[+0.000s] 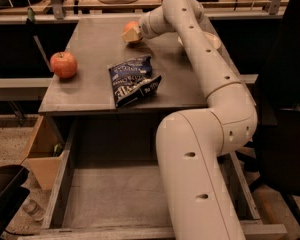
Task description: Place orange into top drawer
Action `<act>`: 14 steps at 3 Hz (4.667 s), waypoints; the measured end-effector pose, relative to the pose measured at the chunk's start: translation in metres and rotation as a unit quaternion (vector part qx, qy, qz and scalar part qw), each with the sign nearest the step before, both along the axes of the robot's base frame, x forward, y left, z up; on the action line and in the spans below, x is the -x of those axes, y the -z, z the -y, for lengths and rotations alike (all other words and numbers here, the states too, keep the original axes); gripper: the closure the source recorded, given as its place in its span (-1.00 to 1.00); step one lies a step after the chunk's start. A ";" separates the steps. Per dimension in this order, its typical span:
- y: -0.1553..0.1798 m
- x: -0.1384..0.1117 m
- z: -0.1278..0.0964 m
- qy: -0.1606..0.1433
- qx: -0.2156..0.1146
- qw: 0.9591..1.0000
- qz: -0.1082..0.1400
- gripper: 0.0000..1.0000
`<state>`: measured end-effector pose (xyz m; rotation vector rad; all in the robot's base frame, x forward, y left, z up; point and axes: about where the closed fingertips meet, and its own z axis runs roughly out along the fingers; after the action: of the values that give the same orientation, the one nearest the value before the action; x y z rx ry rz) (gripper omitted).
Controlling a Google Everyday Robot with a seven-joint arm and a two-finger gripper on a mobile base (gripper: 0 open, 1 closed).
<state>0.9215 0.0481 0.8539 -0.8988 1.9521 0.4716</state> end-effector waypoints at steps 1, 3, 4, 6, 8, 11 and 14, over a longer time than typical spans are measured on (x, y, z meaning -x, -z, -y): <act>-0.058 0.015 0.017 0.019 0.040 0.998 0.040 1.00; -0.204 0.077 0.066 0.094 0.076 0.979 0.165 1.00; -0.266 0.138 0.084 0.123 0.064 0.969 0.205 1.00; -0.246 0.251 0.087 0.121 0.064 0.973 0.186 1.00; -0.159 0.340 0.092 0.111 0.134 0.977 0.120 1.00; -0.012 0.394 0.212 0.115 0.102 0.987 -0.043 1.00; 0.025 0.386 0.210 0.063 0.019 0.993 -0.102 1.00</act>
Offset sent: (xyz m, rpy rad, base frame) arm -0.2065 -0.0369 0.1813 -0.3243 -0.3059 -0.1430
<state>0.5353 -0.1622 0.8292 -0.7694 2.1962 0.4693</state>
